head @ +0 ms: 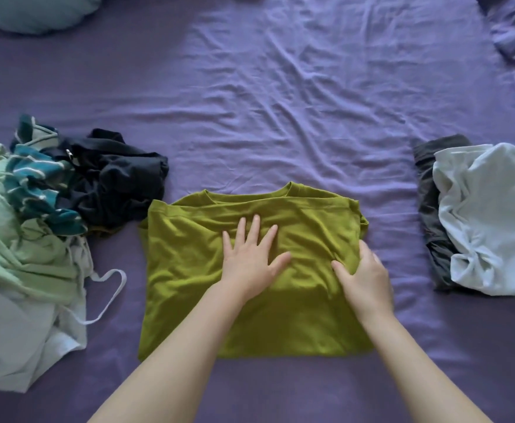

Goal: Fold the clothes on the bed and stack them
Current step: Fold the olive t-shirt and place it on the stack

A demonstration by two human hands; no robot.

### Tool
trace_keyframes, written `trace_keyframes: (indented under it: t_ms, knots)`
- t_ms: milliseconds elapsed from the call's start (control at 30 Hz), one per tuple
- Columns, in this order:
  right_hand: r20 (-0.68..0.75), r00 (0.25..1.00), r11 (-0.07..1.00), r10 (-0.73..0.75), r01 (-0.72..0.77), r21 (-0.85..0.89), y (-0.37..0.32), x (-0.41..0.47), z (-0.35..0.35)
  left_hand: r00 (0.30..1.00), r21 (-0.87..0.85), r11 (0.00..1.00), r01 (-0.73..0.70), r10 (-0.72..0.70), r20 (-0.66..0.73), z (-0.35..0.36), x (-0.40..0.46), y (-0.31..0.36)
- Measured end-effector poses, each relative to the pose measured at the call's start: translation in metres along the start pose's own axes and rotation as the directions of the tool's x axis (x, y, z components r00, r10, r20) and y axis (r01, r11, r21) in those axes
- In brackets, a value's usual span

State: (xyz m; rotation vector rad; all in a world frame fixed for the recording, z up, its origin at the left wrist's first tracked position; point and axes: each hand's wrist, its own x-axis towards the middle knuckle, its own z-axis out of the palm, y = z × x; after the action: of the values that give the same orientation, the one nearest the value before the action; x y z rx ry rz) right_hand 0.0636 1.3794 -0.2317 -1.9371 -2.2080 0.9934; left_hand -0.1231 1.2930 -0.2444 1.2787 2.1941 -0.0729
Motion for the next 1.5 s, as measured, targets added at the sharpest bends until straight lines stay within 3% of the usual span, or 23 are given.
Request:
trace_keyframes:
  t_ms: [67, 100, 133, 200, 233, 300, 367, 500, 600, 667, 767, 833, 900, 967, 1067, 1200, 1267, 1333, 1400, 1467, 1500]
  knots:
    - [0.015, 0.990, 0.986, -0.139, 0.137, 0.093, -0.014, -0.008, -0.007, 0.988, -0.308, 0.951, -0.041, -0.007, -0.153, -0.011, -0.013, 0.014]
    - [0.021, 0.977, 0.968, -0.210, 0.205, 0.141, -0.025, -0.013, -0.009, 0.981, -0.492, 0.866, -0.091, -0.008, -0.195, -0.017, -0.019, 0.023]
    - [0.026, 0.961, 0.944, -0.276, 0.266, 0.196, -0.037, -0.018, -0.011, 0.983, -0.691, 0.712, -0.126, -0.005, -0.184, -0.023, -0.026, 0.032]
    - [0.054, 0.921, 0.885, -0.387, 0.354, 0.301, -0.063, -0.030, -0.010, 0.997, -0.959, 0.273, -0.075, 0.028, -0.070, -0.036, -0.043, 0.045]
    - [0.075, 0.902, 0.859, -0.425, 0.376, 0.347, -0.076, -0.036, -0.007, 0.999, -0.996, 0.082, -0.030, 0.040, -0.026, -0.039, -0.050, 0.047]
    - [0.107, 0.875, 0.815, -0.473, 0.388, 0.431, -0.098, -0.046, 0.000, 1.000, -0.989, -0.145, -0.012, 0.019, -0.015, -0.044, -0.060, 0.039]
    - [0.153, 0.854, 0.787, -0.497, 0.370, 0.493, -0.116, -0.056, 0.010, 0.999, -0.971, -0.234, -0.043, -0.035, -0.036, -0.048, -0.067, 0.019]
    - [0.288, 0.782, 0.765, -0.552, 0.339, 0.548, -0.147, -0.074, 0.041, 0.994, -0.948, -0.317, -0.035, -0.112, 0.001, -0.051, -0.078, -0.036]
    - [0.442, 0.677, 0.784, -0.588, 0.340, 0.520, -0.171, -0.085, 0.072, 0.984, -0.950, -0.311, -0.015, -0.171, 0.041, -0.047, -0.084, -0.084]
    - [0.541, 0.610, 0.808, -0.579, 0.342, 0.480, -0.186, -0.093, 0.090, 0.964, -0.970, -0.244, 0.024, -0.253, 0.087, -0.043, -0.085, -0.114]
    - [0.580, 0.669, 0.873, -0.465, 0.454, 0.177, -0.185, -0.102, 0.107, 0.933, -0.990, 0.040, 0.138, -0.339, 0.117, -0.032, -0.084, -0.147]
    - [0.563, 0.726, 0.826, -0.394, 0.548, -0.129, -0.174, -0.109, 0.109, 0.925, -0.962, 0.206, 0.178, -0.369, 0.092, -0.027, -0.083, -0.158]
    - [0.556, 0.750, 0.782, -0.357, 0.566, -0.261, -0.163, -0.118, 0.110, 0.930, -0.922, 0.337, 0.190, -0.362, 0.059, -0.026, -0.084, -0.161]
    - [0.528, 0.780, 0.803, -0.336, 0.531, -0.272, -0.156, -0.124, 0.112, 0.927, -0.873, 0.440, 0.210, -0.375, 0.034, -0.025, -0.084, -0.162]
    - [0.513, 0.782, 0.859, -0.354, 0.489, -0.153, -0.153, -0.133, 0.118, 0.917, -0.821, 0.512, 0.253, -0.397, 0.036, -0.025, -0.084, -0.163]
    - [0.625, 0.580, 0.741, -0.522, 0.671, -0.003, -0.147, -0.163, 0.134, 0.916, -0.799, 0.541, 0.264, -0.401, 0.031, -0.028, -0.089, -0.168]
    - [0.635, 0.541, 0.740, -0.552, 0.669, 0.074, -0.141, -0.167, 0.138, 0.905, -0.770, 0.573, 0.282, -0.426, 0.015, -0.027, -0.091, -0.171]
    - [0.488, 0.622, 0.755, -0.612, 0.643, 0.128, -0.138, -0.160, 0.130, 0.887, -0.719, 0.625, 0.303, -0.461, -0.027, -0.025, -0.090, -0.171]
    - [0.186, 0.784, 0.805, -0.592, 0.585, 0.096, -0.132, -0.143, 0.120, 0.864, -0.766, 0.548, 0.336, -0.503, 0.019, -0.022, -0.088, -0.166]
    - [-0.038, 0.919, 0.917, -0.392, 0.393, 0.061, -0.128, -0.121, 0.110, 0.826, -0.838, 0.376, 0.396, -0.544, 0.147, -0.019, -0.082, -0.157]
    - [-0.059, 0.965, 0.961, -0.256, 0.260, 0.092, -0.126, -0.110, 0.105, 0.802, -0.833, 0.341, 0.435, -0.568, 0.186, -0.017, -0.079, -0.153]
